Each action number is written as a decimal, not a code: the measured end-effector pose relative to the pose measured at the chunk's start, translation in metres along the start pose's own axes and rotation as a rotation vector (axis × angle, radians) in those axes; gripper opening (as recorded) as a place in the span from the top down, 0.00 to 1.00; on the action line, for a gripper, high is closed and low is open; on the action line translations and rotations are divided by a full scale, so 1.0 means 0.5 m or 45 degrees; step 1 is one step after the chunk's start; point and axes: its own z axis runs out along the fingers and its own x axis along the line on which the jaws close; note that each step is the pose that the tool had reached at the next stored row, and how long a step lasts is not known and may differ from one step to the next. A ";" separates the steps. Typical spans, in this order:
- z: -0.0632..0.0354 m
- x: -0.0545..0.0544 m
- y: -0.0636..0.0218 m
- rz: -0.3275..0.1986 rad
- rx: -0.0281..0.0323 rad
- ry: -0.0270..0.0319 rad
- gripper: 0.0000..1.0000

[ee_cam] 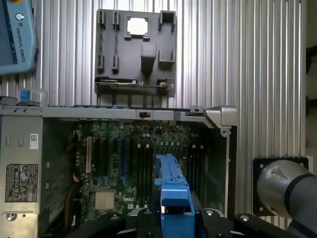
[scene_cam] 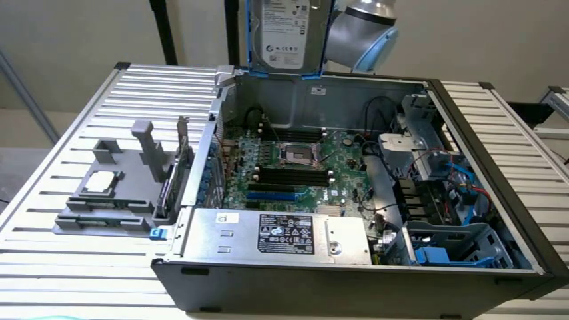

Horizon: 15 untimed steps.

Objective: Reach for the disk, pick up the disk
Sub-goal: 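Pick up the disk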

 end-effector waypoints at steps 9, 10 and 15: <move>-0.004 0.047 -0.051 0.000 0.0001 0.0002 0.67; -0.005 0.053 -0.056 0.000 0.0001 0.0002 0.67; -0.008 0.082 -0.080 0.000 0.0002 0.0001 0.67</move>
